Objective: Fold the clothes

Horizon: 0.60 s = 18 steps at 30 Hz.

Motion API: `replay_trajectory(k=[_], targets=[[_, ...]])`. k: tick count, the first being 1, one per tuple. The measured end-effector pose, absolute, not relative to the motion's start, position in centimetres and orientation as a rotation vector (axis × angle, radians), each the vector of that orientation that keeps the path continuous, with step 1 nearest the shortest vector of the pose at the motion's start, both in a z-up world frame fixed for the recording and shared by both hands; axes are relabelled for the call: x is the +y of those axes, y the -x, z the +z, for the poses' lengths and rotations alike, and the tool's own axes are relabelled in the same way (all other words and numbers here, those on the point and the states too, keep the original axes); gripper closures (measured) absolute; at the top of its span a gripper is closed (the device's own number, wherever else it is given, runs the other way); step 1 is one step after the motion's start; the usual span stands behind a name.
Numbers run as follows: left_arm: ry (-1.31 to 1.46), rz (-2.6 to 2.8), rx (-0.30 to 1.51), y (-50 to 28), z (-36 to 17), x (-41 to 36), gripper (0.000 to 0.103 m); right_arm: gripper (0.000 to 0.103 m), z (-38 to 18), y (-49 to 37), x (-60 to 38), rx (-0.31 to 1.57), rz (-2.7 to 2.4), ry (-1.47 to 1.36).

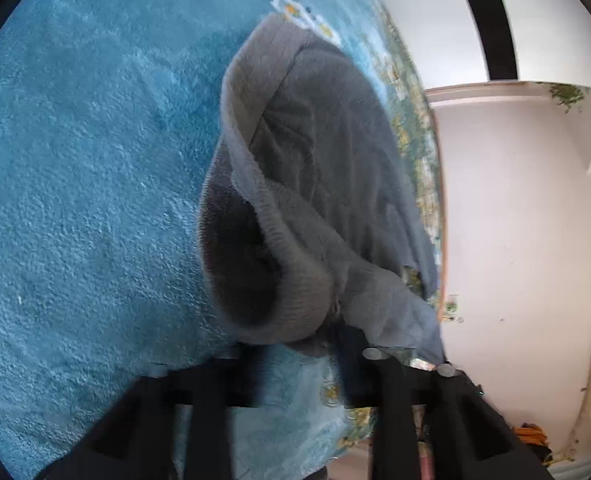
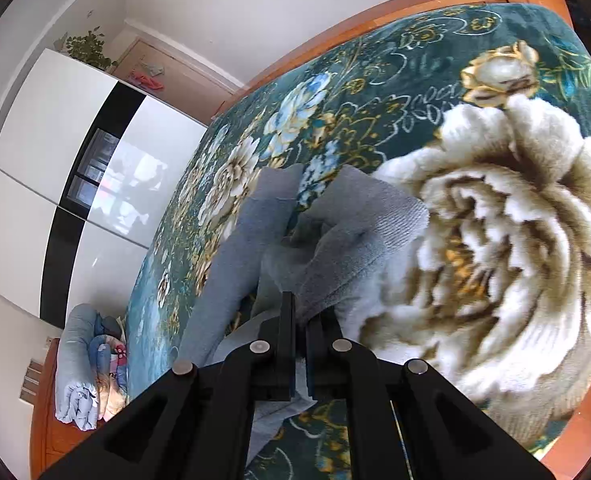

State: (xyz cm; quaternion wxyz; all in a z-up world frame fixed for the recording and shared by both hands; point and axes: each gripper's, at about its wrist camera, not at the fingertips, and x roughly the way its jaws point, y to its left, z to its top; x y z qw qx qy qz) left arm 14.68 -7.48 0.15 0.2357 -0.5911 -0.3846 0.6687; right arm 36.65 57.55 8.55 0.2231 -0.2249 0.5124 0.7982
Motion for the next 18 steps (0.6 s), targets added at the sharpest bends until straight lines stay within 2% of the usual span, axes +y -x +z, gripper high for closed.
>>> replay_trajectory(k=[6, 11, 15, 18], targets=[[1.429, 1.844, -1.104, -13.9, 4.4, -9.4, 0.090, 0.100, 9.5, -37.3, 58.2, 1.435, 2.241, 0.568], [1.179, 1.925, -1.130, -10.6, 10.3, -11.1, 0.090, 0.100, 14.6, -36.9, 59.1, 1.469, 2.366, 0.367], [1.209, 1.977, -1.190, -5.7, 9.8, -10.4, 0.090, 0.100, 17.9, -31.5, 60.0, 1.353, 2.424, 0.403], [1.267, 2.015, -1.204, -2.0, 8.4, -9.6, 0.090, 0.100, 18.1, -26.4, 60.7, 1.288, 2.421, 0.489]])
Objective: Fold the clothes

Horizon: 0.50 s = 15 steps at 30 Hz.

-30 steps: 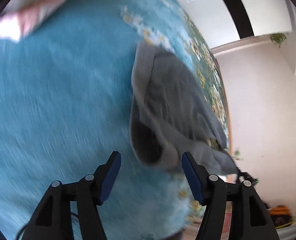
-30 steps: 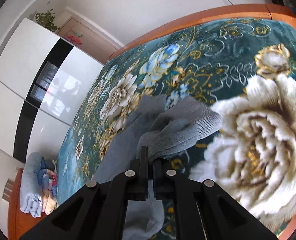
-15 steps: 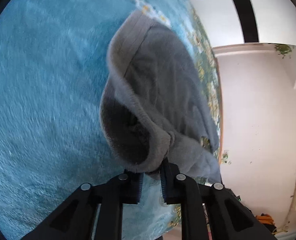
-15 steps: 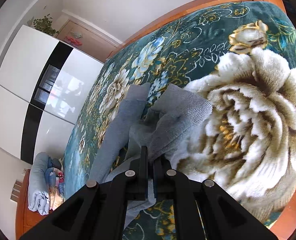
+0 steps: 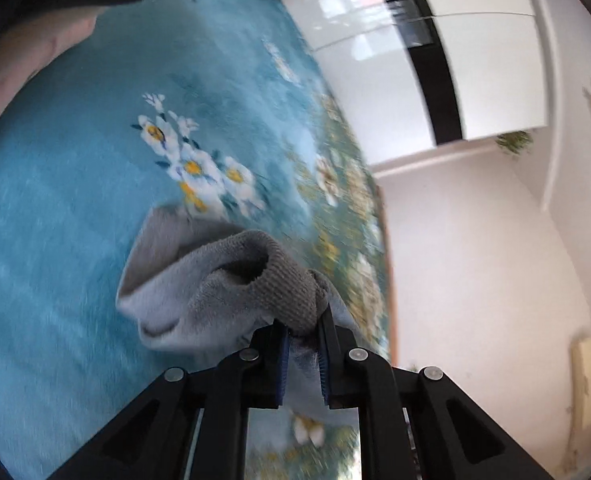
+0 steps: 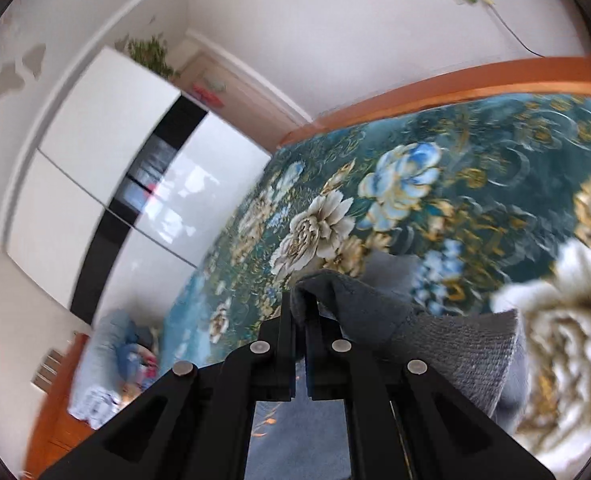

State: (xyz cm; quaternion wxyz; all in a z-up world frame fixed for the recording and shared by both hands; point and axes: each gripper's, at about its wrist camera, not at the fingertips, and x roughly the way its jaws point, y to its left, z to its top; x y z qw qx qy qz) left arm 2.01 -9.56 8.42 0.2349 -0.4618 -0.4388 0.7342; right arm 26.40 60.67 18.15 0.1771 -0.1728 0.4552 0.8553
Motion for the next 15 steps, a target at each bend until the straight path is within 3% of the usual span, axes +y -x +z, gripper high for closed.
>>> replay_trajectory(k=[7, 13, 15], targets=[[1.429, 2.069, -1.168, 5.7, 4.3, -7.7, 0.089, 0.100, 14.0, -13.7, 62.3, 1.187, 2.311, 0.745], [1.534, 2.070, -1.172, 8.2, 0.5, -6.9, 0.084, 0.096, 9.5, -9.9, 62.2, 1.189, 2.293, 0.863], [1.506, 2.065, -1.182, 7.8, 0.6, -7.0, 0.076, 0.065, 9.8, -10.5, 62.0, 1.179, 2.344, 0.856]])
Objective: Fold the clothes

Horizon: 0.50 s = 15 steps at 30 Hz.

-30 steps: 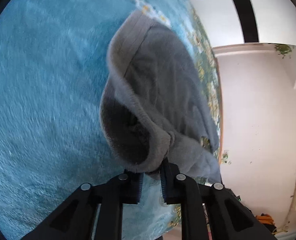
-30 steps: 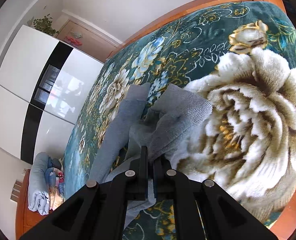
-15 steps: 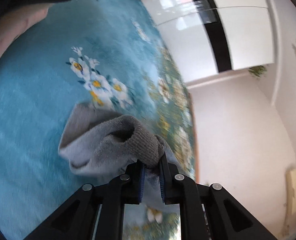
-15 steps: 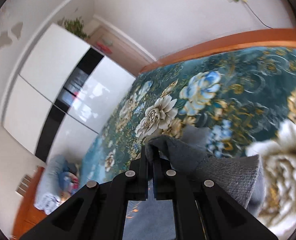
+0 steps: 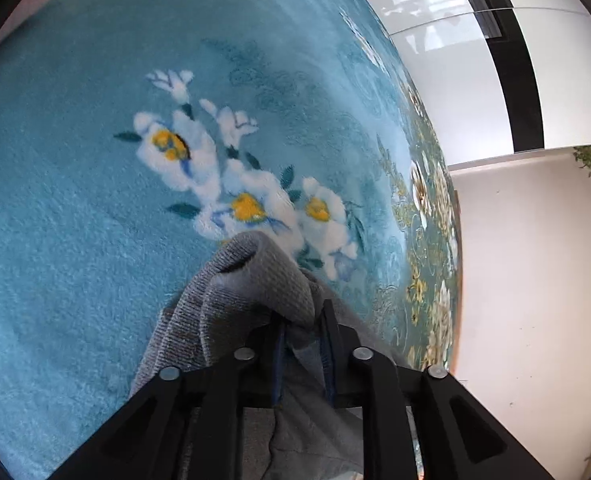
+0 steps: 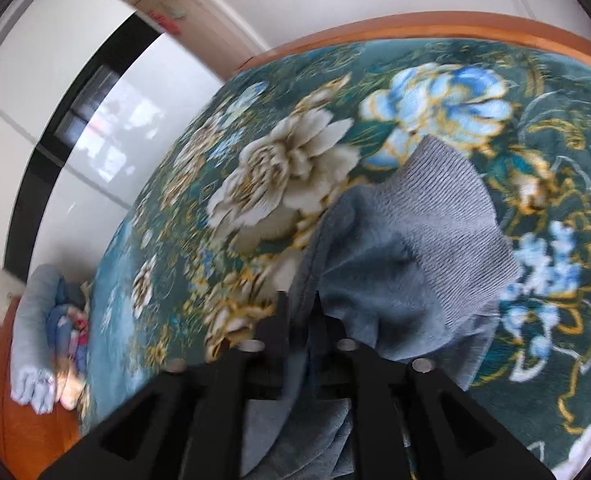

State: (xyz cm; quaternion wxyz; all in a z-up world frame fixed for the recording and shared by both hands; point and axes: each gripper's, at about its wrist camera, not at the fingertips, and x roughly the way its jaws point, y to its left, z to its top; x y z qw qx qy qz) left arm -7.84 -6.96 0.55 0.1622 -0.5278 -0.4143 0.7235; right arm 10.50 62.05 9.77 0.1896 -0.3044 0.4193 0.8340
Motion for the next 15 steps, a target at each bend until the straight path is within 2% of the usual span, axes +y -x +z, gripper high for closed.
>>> replay_trajectory(k=[1, 2, 3, 6, 10, 12, 15], targets=[[1.484, 2.070, -1.175, 7.5, 1.0, -7.0, 0.063, 0.042, 10.0, -10.9, 62.0, 1.170, 2.373, 0.845], [1.456, 2.090, -1.153, 7.0, 1.7, -7.1, 0.054, 0.040, 10.4, -11.5, 61.9, 1.159, 2.401, 0.829], [1.426, 2.113, -1.125, 6.4, 2.5, -7.2, 0.040, 0.040, 10.9, -12.3, 62.0, 1.147, 2.421, 0.804], [1.354, 2.199, -0.977, 3.3, 5.1, -7.5, 0.038, 0.040, 12.1, -15.1, 62.3, 1.127, 2.432, 0.747], [1.497, 2.399, -0.721, -1.4, 5.5, -8.1, 0.035, 0.040, 10.0, -17.7, 62.6, 1.191, 2.341, 0.804], [1.555, 2.373, -0.739, -2.6, 4.1, -8.7, 0.035, 0.040, 8.3, -18.4, 62.4, 1.247, 2.302, 0.849], [1.612, 2.271, -0.900, -3.1, 1.4, -10.0, 0.035, 0.040, 6.8, -18.3, 62.3, 1.331, 2.268, 0.842]])
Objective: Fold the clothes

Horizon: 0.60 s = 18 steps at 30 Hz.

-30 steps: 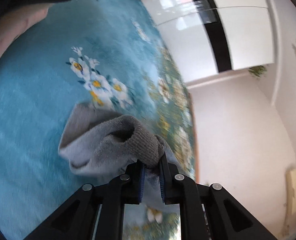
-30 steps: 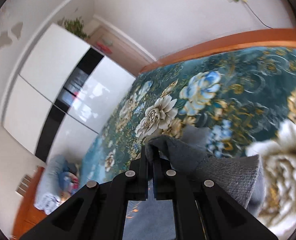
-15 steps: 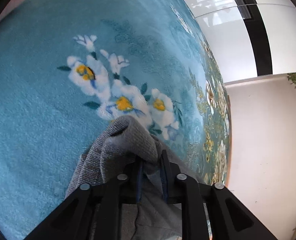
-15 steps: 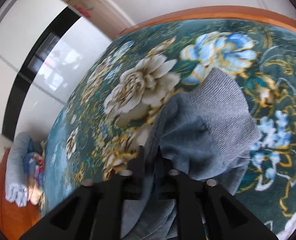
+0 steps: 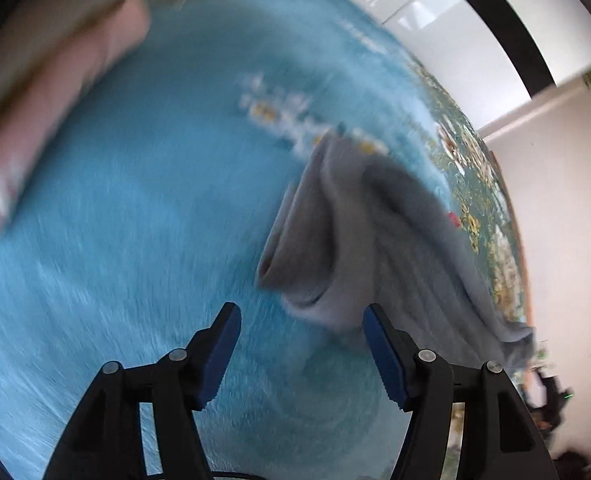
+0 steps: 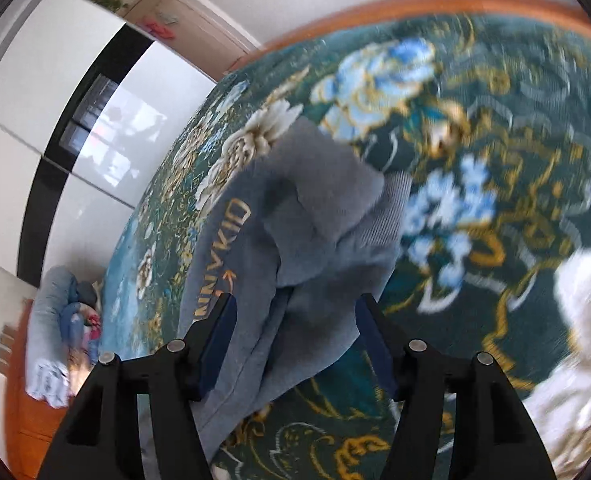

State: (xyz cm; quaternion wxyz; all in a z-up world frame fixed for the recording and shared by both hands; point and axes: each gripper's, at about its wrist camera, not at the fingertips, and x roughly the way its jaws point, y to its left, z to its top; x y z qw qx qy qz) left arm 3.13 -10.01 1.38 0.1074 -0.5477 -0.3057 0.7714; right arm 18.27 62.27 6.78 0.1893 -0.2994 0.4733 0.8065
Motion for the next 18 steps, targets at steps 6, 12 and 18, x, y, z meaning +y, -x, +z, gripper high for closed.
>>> replay_trajectory(k=[6, 12, 18], targets=[[1.545, 2.238, -1.080, -2.4, 0.0, -10.3, 0.035, 0.043, 6.1, -17.1, 64.0, 1.358, 2.216, 0.747], [1.499, 2.280, -1.069, -1.7, -0.2, -8.9, 0.030, 0.049, 4.1, -15.9, 66.5, 1.411, 2.149, 0.684], [1.462, 2.309, -1.050, -1.6, 0.0, -8.3, 0.028, 0.096, 5.5, -15.1, 67.5, 1.412, 2.216, 0.644]])
